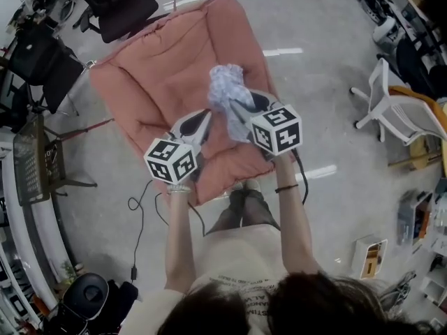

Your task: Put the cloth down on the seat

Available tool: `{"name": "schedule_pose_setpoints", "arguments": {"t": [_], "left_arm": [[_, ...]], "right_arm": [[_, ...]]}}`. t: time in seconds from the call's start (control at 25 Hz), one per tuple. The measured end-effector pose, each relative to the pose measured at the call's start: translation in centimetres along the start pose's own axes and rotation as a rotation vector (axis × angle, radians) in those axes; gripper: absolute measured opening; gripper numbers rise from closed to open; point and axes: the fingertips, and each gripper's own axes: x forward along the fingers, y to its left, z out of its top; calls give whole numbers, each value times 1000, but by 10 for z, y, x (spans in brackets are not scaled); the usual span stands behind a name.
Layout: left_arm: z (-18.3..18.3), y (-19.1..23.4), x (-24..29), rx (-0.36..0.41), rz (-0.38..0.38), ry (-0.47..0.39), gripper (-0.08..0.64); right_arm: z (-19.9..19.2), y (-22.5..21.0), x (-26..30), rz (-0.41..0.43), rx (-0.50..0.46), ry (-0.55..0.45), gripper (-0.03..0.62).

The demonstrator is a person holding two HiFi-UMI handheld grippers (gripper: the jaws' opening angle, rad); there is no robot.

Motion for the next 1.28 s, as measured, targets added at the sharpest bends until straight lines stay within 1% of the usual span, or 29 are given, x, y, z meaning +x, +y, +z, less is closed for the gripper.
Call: {"name": "schedule_pose_setpoints", "arguments": {"t": [0.2, 0.36, 0.6, 0.76, 0.92, 1.28], "left_arm": [[-20, 26, 14, -16, 23, 47, -12], [-37, 51, 27, -53, 40, 48, -12], [-78, 73, 46, -109, 53, 78, -12], [-108, 85, 50, -137, 48, 124, -12], [-131, 94, 50, -165, 60, 154, -12], [-158, 122, 52, -201, 97, 180, -12]], "right_arm": [[-23, -7, 33, 42, 4, 53, 163], [-40, -15, 62, 66, -10, 91, 163], [-76, -32, 93, 80, -14, 161, 163], [-97, -35, 115, 102, 1, 195, 163], [-123, -39, 132, 97, -2, 246, 163], [-151, -38, 172, 113, -28, 298, 163]]}}
